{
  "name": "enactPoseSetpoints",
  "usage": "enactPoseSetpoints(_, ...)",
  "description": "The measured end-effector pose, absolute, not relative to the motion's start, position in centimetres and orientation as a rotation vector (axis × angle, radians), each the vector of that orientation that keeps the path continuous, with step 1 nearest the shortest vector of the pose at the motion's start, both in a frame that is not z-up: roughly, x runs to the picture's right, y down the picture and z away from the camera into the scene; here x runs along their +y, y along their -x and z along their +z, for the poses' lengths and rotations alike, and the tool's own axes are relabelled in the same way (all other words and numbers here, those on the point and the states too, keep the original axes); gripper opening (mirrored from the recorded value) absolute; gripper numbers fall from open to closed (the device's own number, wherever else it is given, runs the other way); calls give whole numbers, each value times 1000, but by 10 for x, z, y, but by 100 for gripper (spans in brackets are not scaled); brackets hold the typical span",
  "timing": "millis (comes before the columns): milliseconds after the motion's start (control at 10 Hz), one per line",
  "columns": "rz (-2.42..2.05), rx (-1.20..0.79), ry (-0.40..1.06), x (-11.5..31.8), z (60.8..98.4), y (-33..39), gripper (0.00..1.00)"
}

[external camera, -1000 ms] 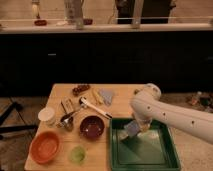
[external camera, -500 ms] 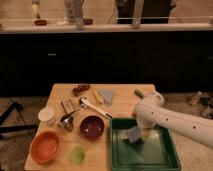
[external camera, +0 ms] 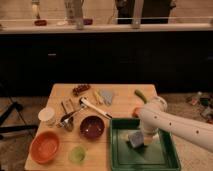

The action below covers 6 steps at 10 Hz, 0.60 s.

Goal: Place sponge in tray

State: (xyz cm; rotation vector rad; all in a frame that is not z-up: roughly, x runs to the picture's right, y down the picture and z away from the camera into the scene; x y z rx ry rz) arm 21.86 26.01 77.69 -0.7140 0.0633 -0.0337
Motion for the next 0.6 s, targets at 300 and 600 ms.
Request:
enactPoseSetpoints(300, -33, 66, 713, 260, 777, -220, 2)
enactPoseSetpoints(600, -34, 65, 713, 260, 777, -220, 2)
